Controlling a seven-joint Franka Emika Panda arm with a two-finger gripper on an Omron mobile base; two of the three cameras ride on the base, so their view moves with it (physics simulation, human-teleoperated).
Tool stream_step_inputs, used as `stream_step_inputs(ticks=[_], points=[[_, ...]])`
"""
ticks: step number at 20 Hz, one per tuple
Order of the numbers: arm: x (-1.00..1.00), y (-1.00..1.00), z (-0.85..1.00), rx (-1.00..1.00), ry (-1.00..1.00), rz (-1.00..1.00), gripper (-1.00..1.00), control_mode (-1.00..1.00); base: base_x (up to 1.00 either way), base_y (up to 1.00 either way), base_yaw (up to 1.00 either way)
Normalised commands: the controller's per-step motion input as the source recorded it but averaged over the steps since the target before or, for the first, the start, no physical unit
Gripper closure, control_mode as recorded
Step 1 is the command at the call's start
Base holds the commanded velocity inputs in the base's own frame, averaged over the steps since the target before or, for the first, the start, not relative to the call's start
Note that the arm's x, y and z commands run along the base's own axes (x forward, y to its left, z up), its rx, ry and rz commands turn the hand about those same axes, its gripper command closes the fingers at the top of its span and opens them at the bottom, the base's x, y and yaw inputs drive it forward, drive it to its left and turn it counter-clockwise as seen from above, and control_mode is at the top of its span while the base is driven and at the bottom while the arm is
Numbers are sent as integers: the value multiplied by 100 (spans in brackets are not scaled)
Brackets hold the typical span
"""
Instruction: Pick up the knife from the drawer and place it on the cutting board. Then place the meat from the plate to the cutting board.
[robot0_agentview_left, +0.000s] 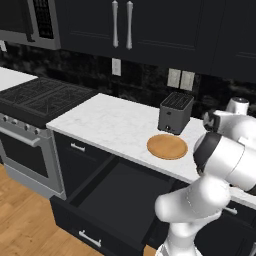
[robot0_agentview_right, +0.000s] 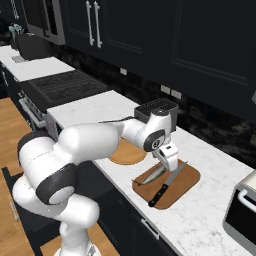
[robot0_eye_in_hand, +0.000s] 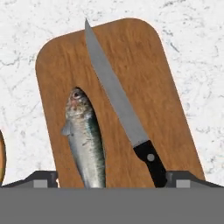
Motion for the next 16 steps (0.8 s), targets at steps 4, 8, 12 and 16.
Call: stream_step_inputs(ticks=[4, 8, 12, 16], points=[[-52, 56, 100, 2, 0, 16, -100, -100, 0, 0, 0], [-76, 80, 83, 2, -4, 9, -100, -100, 0, 0, 0], [-92, 99, 60, 2, -13, 1, -100, -100, 0, 0, 0], [-100, 98, 54, 0, -24, 0, -100, -100, 0, 0, 0]])
